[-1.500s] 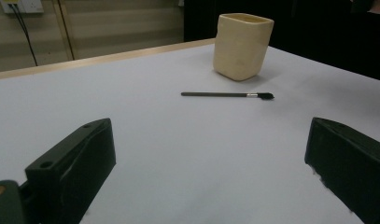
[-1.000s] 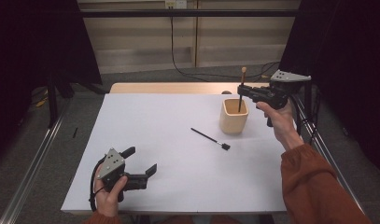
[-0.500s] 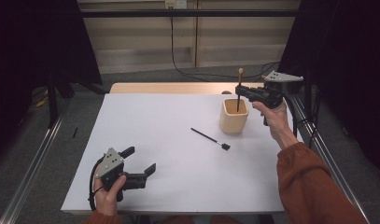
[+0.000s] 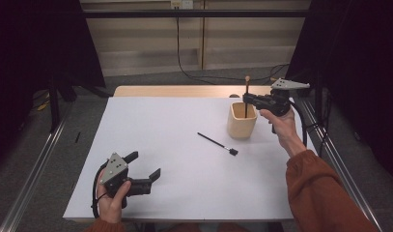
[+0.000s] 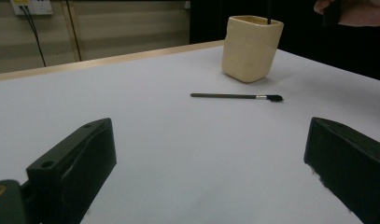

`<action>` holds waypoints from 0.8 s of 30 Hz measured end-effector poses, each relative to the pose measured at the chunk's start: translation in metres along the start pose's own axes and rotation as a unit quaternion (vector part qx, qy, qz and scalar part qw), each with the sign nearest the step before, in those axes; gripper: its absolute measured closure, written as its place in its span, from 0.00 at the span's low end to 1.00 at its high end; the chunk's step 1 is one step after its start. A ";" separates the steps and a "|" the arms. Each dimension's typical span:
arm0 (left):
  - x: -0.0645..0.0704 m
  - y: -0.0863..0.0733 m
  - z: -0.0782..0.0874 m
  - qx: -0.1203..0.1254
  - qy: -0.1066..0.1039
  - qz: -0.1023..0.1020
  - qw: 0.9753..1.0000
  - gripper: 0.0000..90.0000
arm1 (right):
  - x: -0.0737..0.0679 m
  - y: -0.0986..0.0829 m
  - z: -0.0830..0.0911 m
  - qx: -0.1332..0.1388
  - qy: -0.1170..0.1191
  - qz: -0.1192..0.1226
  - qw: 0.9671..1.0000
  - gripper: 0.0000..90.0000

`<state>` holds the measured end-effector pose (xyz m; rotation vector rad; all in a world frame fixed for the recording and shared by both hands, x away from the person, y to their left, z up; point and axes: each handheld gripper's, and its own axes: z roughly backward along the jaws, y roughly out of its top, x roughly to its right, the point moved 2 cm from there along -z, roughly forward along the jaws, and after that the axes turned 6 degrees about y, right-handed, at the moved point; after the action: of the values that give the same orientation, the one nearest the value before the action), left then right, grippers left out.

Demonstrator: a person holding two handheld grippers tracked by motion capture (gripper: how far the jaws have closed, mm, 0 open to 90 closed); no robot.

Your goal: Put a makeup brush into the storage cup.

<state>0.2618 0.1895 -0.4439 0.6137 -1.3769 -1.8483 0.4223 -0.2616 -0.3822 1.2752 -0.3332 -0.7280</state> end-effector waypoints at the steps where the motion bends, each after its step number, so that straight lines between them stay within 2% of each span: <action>1: 0.000 0.000 0.000 0.000 0.000 0.002 1.000 0.02 | 0.000 -0.001 0.000 0.000 0.001 -0.001 1.000 0.92; 5: 0.000 0.000 0.000 0.002 -0.002 0.003 1.000 0.02 | 0.001 -0.005 -0.002 -0.002 0.000 -0.004 1.000 0.92; 9: 0.001 0.000 -0.002 -0.004 0.005 -0.004 1.000 0.03 | 0.000 -0.012 -0.004 -0.009 0.003 -0.008 1.000 0.92; 16: -0.001 0.000 -0.001 -0.001 0.007 0.004 1.000 0.03 | 0.001 -0.018 -0.005 -0.013 0.002 -0.012 1.000 0.92; 24: 0.000 0.000 -0.002 -0.004 0.011 -0.006 1.000 0.02 | 0.001 -0.029 -0.007 -0.016 0.004 -0.021 1.000 0.92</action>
<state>0.2633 0.1883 -0.4443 0.6362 -1.3536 -1.8505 0.4187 -0.2599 -0.4116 1.2578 -0.2881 -0.7611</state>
